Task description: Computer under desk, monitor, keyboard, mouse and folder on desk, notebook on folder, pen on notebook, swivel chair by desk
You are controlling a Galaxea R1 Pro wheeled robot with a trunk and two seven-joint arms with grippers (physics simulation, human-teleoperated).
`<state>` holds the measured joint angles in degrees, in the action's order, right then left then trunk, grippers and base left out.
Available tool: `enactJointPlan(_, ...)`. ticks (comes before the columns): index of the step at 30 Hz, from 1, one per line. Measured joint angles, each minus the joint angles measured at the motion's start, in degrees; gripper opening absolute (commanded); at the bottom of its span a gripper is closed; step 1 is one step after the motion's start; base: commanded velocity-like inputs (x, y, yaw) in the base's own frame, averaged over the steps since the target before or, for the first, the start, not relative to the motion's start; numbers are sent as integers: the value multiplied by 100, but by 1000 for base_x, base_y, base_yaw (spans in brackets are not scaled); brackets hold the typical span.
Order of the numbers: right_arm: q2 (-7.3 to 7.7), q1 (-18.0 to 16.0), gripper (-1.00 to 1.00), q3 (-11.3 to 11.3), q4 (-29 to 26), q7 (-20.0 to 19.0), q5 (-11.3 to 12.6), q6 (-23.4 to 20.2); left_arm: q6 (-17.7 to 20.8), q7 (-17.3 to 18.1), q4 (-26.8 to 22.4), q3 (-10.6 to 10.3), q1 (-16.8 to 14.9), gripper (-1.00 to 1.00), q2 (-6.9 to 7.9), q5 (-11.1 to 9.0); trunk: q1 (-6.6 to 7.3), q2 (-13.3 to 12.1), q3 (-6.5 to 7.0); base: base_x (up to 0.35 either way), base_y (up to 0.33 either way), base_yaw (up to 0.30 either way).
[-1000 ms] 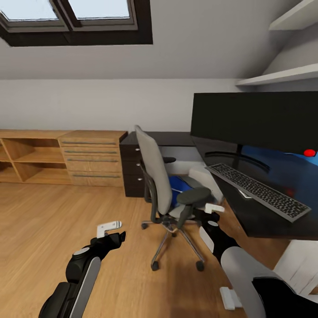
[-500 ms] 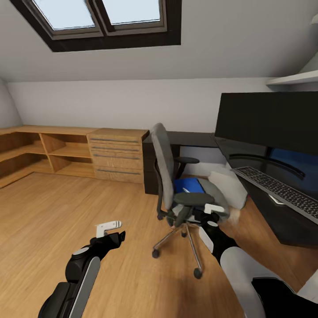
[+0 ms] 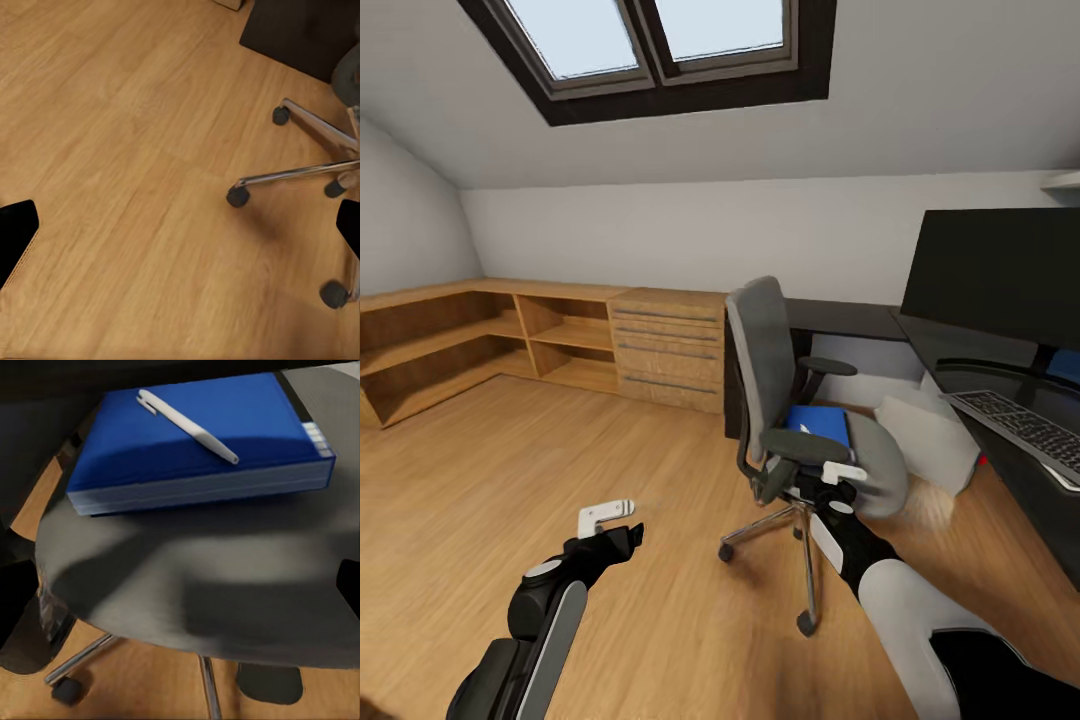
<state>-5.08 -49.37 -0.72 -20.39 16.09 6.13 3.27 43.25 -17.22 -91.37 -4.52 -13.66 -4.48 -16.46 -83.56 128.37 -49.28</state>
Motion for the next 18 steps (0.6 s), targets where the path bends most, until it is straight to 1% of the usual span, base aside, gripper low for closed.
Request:
enactJointPlan(6,5,0,100,5,-2,-5,-4,-1,0,0,0,-7,1,100,-5,0,0,0,0,0,0,269)
enactJointPlan(9,16,0,100,0,-2,-4,-1,-4,0,0,1,-9,-1,100,-5,0,0,0,0,0,0,117)
enactJointPlan(12,25,1,100,-1,-3,-3,3,-6,0,0,2,-10,-1,100,-8,-4,0,0,1,0,0,-21)
enactJointPlan(18,42,2,100,-7,-11,-2,5,-8,-1,0,4,-11,0,100,-8,-6,0,0,18,0,0,-211)
